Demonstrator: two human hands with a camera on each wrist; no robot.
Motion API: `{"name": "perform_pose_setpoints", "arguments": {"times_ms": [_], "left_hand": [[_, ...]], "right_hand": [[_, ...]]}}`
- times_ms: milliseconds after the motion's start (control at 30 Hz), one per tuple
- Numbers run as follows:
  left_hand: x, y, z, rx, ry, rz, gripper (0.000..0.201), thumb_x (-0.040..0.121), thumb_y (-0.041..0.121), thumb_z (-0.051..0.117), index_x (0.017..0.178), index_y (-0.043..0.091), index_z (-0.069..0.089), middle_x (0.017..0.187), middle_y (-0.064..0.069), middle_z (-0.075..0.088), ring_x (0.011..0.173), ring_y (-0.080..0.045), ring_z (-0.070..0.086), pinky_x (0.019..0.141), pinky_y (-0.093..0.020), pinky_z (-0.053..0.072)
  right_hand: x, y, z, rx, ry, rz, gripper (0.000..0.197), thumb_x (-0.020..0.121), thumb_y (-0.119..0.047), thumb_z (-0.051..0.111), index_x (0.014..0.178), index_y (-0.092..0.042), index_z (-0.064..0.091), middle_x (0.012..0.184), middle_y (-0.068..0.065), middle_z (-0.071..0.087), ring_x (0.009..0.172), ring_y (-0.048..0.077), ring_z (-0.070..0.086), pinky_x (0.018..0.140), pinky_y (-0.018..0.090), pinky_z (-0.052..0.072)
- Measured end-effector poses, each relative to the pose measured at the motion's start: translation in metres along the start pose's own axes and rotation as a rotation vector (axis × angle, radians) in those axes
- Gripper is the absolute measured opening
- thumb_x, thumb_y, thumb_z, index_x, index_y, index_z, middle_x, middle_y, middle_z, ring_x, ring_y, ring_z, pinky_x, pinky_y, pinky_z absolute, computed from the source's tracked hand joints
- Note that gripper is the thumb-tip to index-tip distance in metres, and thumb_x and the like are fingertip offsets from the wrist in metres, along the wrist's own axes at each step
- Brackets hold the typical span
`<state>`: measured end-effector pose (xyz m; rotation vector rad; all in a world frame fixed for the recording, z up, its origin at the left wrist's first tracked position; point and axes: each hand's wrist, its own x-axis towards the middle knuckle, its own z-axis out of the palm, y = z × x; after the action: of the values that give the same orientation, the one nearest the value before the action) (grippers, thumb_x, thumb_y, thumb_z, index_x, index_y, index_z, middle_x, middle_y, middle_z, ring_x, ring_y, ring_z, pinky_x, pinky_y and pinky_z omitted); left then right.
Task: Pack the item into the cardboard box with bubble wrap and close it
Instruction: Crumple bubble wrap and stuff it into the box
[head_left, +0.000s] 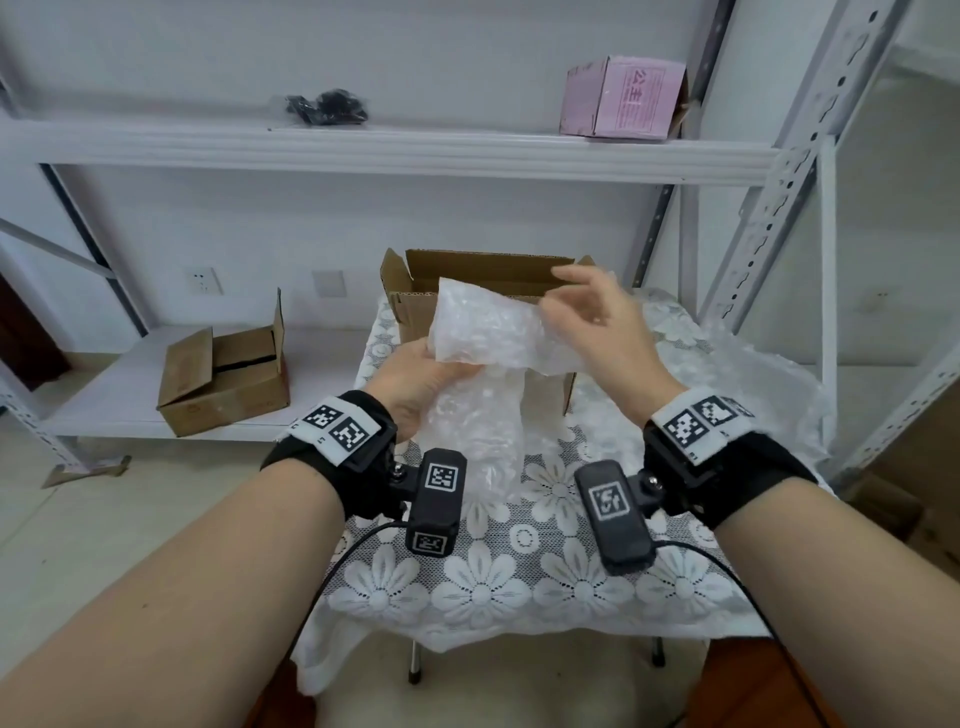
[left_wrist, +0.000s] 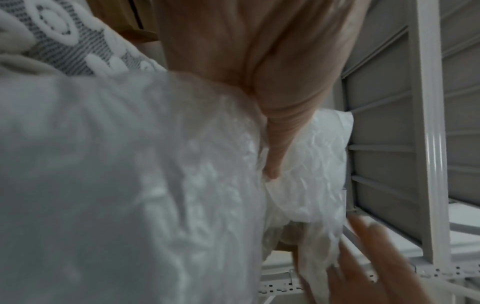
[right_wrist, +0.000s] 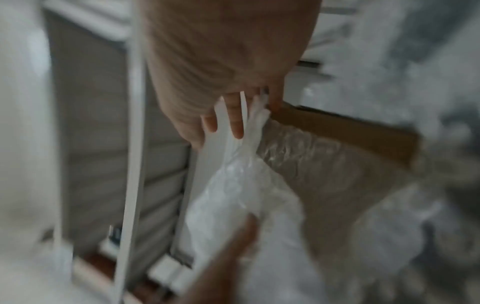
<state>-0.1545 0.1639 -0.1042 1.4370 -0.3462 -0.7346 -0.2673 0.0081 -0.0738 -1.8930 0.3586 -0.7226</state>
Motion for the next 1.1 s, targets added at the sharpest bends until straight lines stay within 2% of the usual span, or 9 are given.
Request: {"name": "perform_pose_setpoints", "arguments": {"times_ms": [167, 300, 433, 533, 633, 700, 833, 967, 1100], "left_hand": [[0.003, 0.002, 0.003, 0.102, -0.036, 0.106, 0.035, 0.076, 0.010, 0.078, 0.109, 0.006, 0.067, 0.101, -0.013, 0.073, 0.093, -0.028, 0.071, 0.081, -0.039, 0.057], [0.003, -0.003, 0.003, 0.150, -0.011, 0.161, 0.020, 0.074, 0.006, 0.078, 0.093, 0.005, 0.071, 0.085, -0.010, 0.075, 0.071, -0.018, 0.071, 0.062, -0.028, 0.057], [0.005, -0.005, 0.000, 0.168, 0.016, 0.162, 0.013, 0.076, 0.000, 0.074, 0.083, 0.010, 0.071, 0.074, -0.003, 0.074, 0.066, -0.014, 0.069, 0.062, -0.025, 0.058], [0.009, -0.007, -0.001, 0.139, 0.038, 0.134, 0.026, 0.075, 0.002, 0.076, 0.100, 0.005, 0.069, 0.092, -0.013, 0.074, 0.078, -0.022, 0.069, 0.068, -0.031, 0.058], [0.008, -0.010, -0.002, 0.138, 0.013, 0.104, 0.045, 0.068, 0.008, 0.083, 0.110, 0.008, 0.067, 0.103, -0.014, 0.072, 0.092, -0.027, 0.068, 0.083, -0.039, 0.056], [0.006, -0.011, -0.006, 0.147, -0.072, 0.039, 0.049, 0.067, 0.010, 0.082, 0.112, 0.010, 0.066, 0.107, -0.014, 0.072, 0.102, -0.031, 0.067, 0.091, -0.045, 0.052], [0.000, -0.014, -0.010, 0.068, -0.098, -0.086, 0.036, 0.079, 0.005, 0.071, 0.113, 0.000, 0.062, 0.108, -0.020, 0.070, 0.099, -0.035, 0.066, 0.089, -0.046, 0.053], [-0.003, -0.013, 0.002, 0.065, -0.079, -0.074, 0.015, 0.087, 0.005, 0.064, 0.101, -0.002, 0.063, 0.102, -0.019, 0.071, 0.088, -0.030, 0.071, 0.081, -0.046, 0.057], [-0.002, -0.015, 0.015, 0.029, -0.091, -0.024, 0.017, 0.086, -0.002, 0.061, 0.104, -0.003, 0.063, 0.100, -0.018, 0.072, 0.088, -0.031, 0.071, 0.079, -0.042, 0.058]], "right_hand": [[0.000, -0.009, 0.012, -0.592, -0.205, -0.270, 0.091, 0.072, -0.045, 0.075, 0.147, -0.034, 0.025, 0.127, -0.001, 0.051, 0.118, 0.015, 0.044, 0.103, 0.034, 0.036], [0.001, -0.015, 0.008, -0.651, -0.316, -0.237, 0.106, 0.063, -0.048, 0.081, 0.148, -0.036, 0.020, 0.133, 0.001, 0.037, 0.123, 0.015, 0.031, 0.107, 0.035, 0.030], [0.002, -0.018, 0.008, -0.434, -0.319, -0.140, 0.095, 0.062, -0.045, 0.083, 0.143, -0.034, 0.034, 0.129, -0.006, 0.044, 0.126, 0.012, 0.036, 0.106, 0.032, 0.032], [0.004, -0.015, 0.011, -0.657, -0.262, -0.204, 0.081, 0.065, -0.037, 0.083, 0.135, -0.026, 0.044, 0.115, -0.007, 0.052, 0.111, 0.013, 0.047, 0.096, 0.033, 0.042], [0.005, -0.009, 0.015, -0.788, -0.219, -0.269, 0.038, 0.069, -0.040, 0.080, 0.094, -0.024, 0.057, 0.093, -0.008, 0.052, 0.091, 0.014, 0.050, 0.075, 0.028, 0.038], [0.007, -0.003, 0.015, -0.765, -0.160, -0.280, 0.033, 0.073, -0.039, 0.078, 0.082, -0.023, 0.051, 0.087, -0.007, 0.046, 0.083, 0.013, 0.044, 0.068, 0.025, 0.031], [0.007, 0.005, 0.013, -0.757, -0.077, -0.381, 0.024, 0.080, -0.021, 0.069, 0.078, -0.018, 0.045, 0.105, 0.002, 0.050, 0.096, 0.019, 0.046, 0.071, 0.024, 0.034], [0.001, 0.014, 0.026, -0.796, -0.077, -0.449, 0.008, 0.084, -0.010, 0.063, 0.091, -0.011, 0.058, 0.124, 0.004, 0.055, 0.109, 0.021, 0.051, 0.076, 0.024, 0.036], [-0.006, 0.016, 0.037, -0.845, -0.030, -0.456, 0.026, 0.081, -0.009, 0.063, 0.106, -0.004, 0.060, 0.124, 0.010, 0.058, 0.108, 0.028, 0.054, 0.083, 0.037, 0.049]]}}
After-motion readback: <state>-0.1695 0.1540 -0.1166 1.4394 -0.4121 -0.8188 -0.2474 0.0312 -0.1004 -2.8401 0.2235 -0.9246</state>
